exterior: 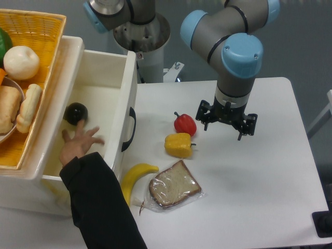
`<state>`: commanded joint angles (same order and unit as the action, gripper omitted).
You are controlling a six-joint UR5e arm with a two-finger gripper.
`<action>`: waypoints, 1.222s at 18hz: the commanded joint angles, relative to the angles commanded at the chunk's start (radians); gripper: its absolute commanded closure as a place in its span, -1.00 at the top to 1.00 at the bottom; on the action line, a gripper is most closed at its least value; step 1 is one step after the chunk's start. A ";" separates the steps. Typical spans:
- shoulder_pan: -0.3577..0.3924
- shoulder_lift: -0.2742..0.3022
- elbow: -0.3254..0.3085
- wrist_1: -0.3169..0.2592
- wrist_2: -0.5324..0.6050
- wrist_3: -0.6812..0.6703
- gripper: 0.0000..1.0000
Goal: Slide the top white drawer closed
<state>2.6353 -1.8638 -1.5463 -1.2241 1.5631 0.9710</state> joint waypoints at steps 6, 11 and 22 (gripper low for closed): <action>0.018 0.000 0.000 0.000 -0.002 0.005 1.00; 0.035 0.000 -0.006 0.002 -0.003 0.008 1.00; 0.089 0.002 -0.008 0.003 -0.006 0.012 1.00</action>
<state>2.7243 -1.8623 -1.5539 -1.2210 1.5570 0.9833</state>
